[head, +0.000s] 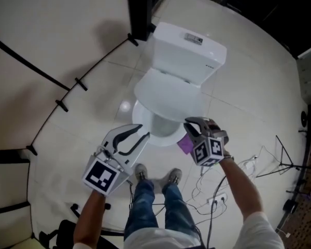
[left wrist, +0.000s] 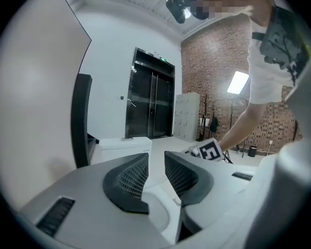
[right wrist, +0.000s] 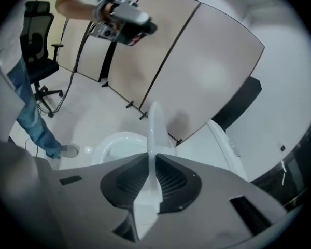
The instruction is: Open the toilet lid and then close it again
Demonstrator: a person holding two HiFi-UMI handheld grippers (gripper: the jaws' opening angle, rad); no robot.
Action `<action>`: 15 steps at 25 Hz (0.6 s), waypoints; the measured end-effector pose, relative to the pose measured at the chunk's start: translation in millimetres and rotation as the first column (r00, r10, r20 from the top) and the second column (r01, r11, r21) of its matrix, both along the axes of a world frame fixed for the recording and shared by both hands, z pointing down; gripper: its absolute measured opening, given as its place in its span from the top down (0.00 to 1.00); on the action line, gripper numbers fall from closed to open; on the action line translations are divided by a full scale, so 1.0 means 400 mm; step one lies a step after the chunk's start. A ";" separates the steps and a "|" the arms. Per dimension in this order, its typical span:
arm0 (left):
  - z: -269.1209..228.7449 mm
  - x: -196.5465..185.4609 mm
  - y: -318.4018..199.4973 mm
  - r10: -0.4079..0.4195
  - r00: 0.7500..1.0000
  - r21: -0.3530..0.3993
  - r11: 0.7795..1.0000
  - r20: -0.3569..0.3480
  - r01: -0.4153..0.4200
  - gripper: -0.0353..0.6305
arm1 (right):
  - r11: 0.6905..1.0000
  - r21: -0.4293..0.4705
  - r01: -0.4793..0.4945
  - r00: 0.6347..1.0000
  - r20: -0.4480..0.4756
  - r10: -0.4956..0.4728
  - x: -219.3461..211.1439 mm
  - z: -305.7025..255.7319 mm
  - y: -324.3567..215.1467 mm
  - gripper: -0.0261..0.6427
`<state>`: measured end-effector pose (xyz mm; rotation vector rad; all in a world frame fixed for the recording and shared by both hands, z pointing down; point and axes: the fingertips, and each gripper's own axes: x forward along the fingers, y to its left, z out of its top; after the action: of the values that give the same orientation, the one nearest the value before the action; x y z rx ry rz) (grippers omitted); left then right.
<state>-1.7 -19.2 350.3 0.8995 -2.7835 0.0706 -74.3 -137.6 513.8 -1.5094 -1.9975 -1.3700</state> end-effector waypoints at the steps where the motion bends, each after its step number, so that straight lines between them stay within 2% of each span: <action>1: 0.021 0.011 0.003 0.000 1.000 0.006 1.000 -0.005 0.000 0.81 | 1.000 0.013 0.006 1.000 0.027 -0.006 0.042 0.041 0.000 0.89; 4: 0.106 0.039 0.021 -0.012 0.999 0.015 1.000 -0.037 0.013 0.81 | 0.998 0.051 0.028 0.997 0.067 -0.031 0.145 0.161 0.008 0.88; 9: 0.263 0.076 0.045 -0.034 0.992 0.020 0.999 -0.119 0.037 0.81 | 0.992 0.110 0.063 0.997 0.044 -0.068 0.228 0.374 0.011 0.85; 13: 0.359 0.107 0.058 -0.029 0.984 0.024 0.999 -0.177 0.034 0.81 | 0.992 0.113 0.054 0.996 -0.079 -0.045 0.265 0.527 0.017 0.78; 15: 0.390 0.115 0.064 -0.026 0.981 0.022 0.999 -0.192 0.031 0.81 | 0.989 0.137 0.065 0.989 -0.142 -0.045 0.282 0.590 0.021 0.65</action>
<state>44.3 6.4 506.3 0.8248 -2.6223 -0.0536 38.3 -129.1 750.0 -1.5608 -1.7503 -1.3563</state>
